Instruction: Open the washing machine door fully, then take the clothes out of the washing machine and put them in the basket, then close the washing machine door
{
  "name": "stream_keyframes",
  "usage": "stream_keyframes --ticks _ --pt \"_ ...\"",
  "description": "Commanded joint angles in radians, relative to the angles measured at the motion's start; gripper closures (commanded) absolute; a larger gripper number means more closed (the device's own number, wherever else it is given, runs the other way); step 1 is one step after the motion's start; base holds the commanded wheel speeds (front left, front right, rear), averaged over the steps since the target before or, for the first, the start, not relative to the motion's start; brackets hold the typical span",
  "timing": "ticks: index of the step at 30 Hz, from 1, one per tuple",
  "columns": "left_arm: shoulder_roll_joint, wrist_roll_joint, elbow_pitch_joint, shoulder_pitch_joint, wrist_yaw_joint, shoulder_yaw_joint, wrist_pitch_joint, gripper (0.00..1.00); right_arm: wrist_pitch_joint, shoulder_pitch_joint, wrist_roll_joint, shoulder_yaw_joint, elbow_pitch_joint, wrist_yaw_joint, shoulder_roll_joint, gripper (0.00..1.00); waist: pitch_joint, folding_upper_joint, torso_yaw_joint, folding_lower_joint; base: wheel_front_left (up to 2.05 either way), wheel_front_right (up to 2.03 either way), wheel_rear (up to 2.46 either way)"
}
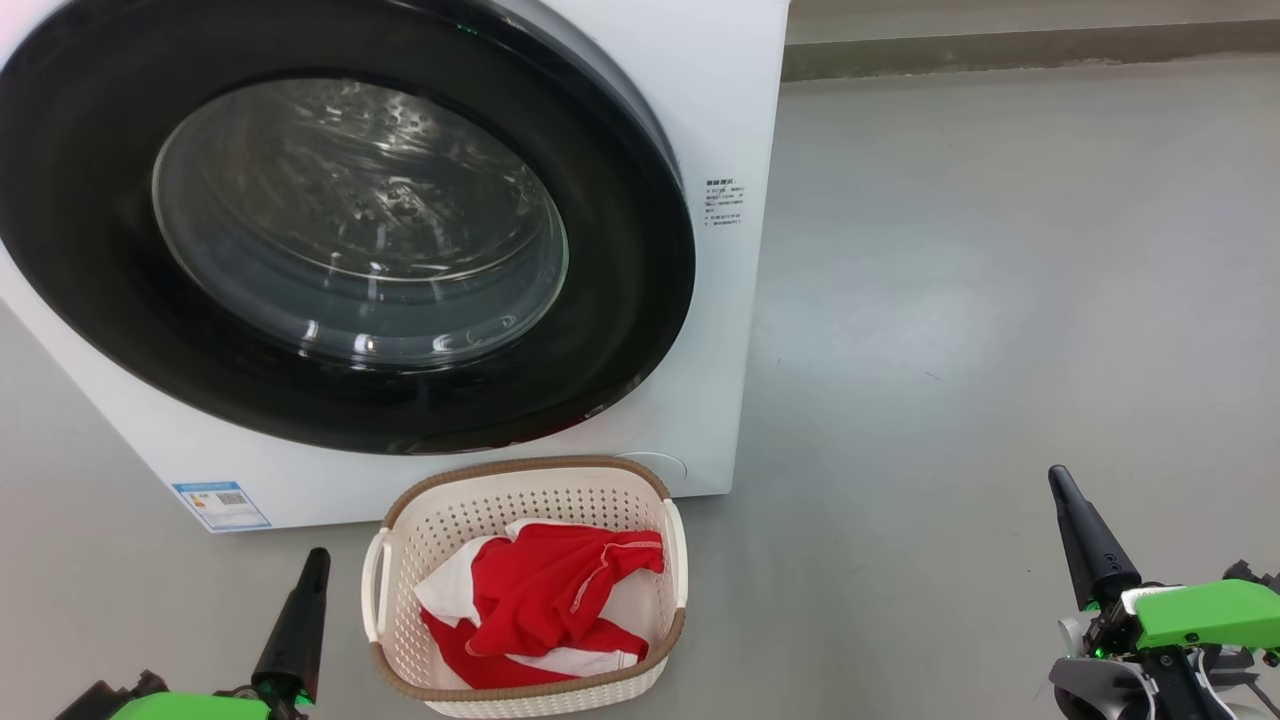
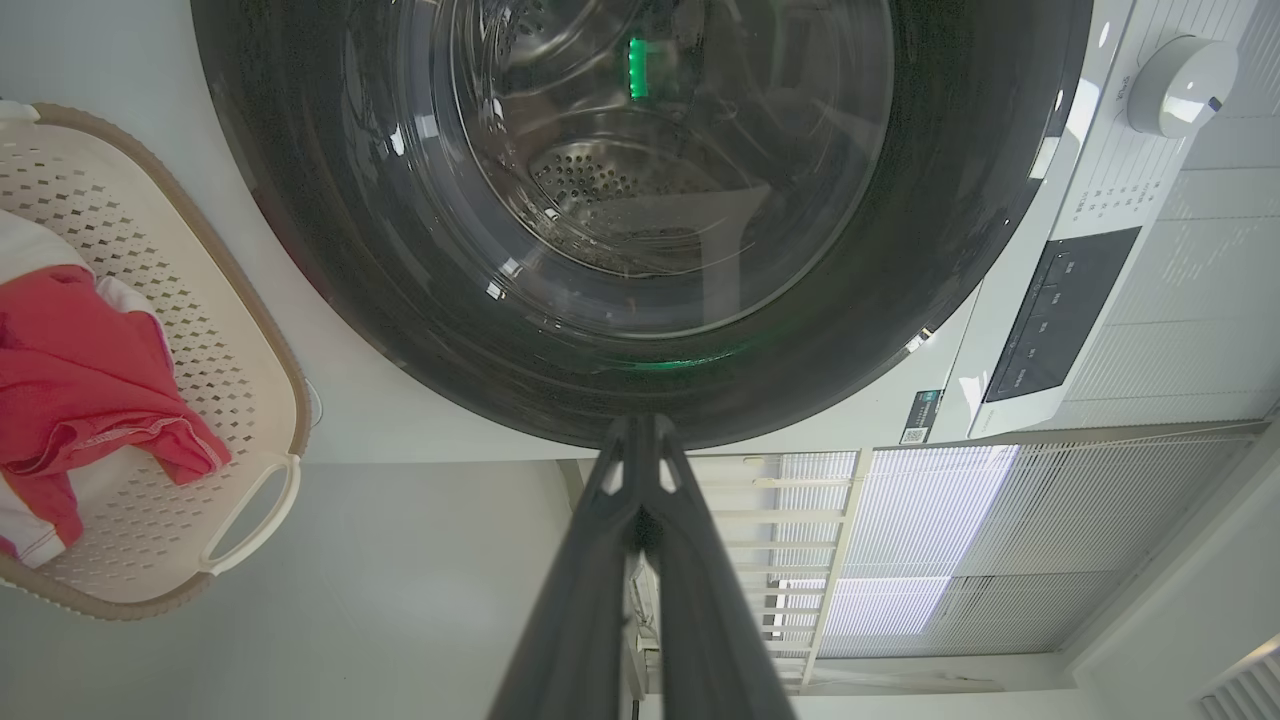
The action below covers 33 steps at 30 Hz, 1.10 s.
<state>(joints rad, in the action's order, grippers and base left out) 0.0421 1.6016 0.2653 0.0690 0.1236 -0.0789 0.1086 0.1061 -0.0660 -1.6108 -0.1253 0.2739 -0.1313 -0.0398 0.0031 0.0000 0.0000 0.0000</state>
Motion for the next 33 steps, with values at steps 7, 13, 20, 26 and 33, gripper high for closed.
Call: stream_keyframes --ticks 7,13,20,26,33 --pt "0.008 0.007 -0.02 0.039 0.007 -0.035 0.005 1.0 0.006 -0.042 0.001 0.013 -0.029 0.001 -0.012 1.0 0.0 0.0 0.0 0.0 0.0 0.0 0.0" --pt "0.008 0.007 -0.02 0.039 0.007 -0.035 0.005 1.0 0.006 -0.042 0.001 0.013 -0.029 0.001 -0.012 1.0 0.0 0.0 0.0 0.0 0.0 0.0 0.0" --pt "0.008 0.007 -0.02 0.039 0.007 -0.035 0.005 1.0 0.006 -0.042 0.001 0.013 -0.029 0.001 -0.012 1.0 0.0 0.0 0.0 0.0 0.0 0.0 0.0" --pt "0.008 0.007 -0.02 0.039 0.007 -0.035 0.005 1.0 0.006 -0.042 0.001 0.013 -0.029 0.001 -0.012 1.0 0.0 0.0 0.0 0.0 0.0 0.0 0.0" --pt "0.008 0.007 -0.02 0.039 0.007 -0.035 0.005 1.0 0.006 -0.042 0.002 0.012 -0.029 0.001 -0.012 1.0 0.0 0.0 0.0 0.0 0.0 0.0 0.0"
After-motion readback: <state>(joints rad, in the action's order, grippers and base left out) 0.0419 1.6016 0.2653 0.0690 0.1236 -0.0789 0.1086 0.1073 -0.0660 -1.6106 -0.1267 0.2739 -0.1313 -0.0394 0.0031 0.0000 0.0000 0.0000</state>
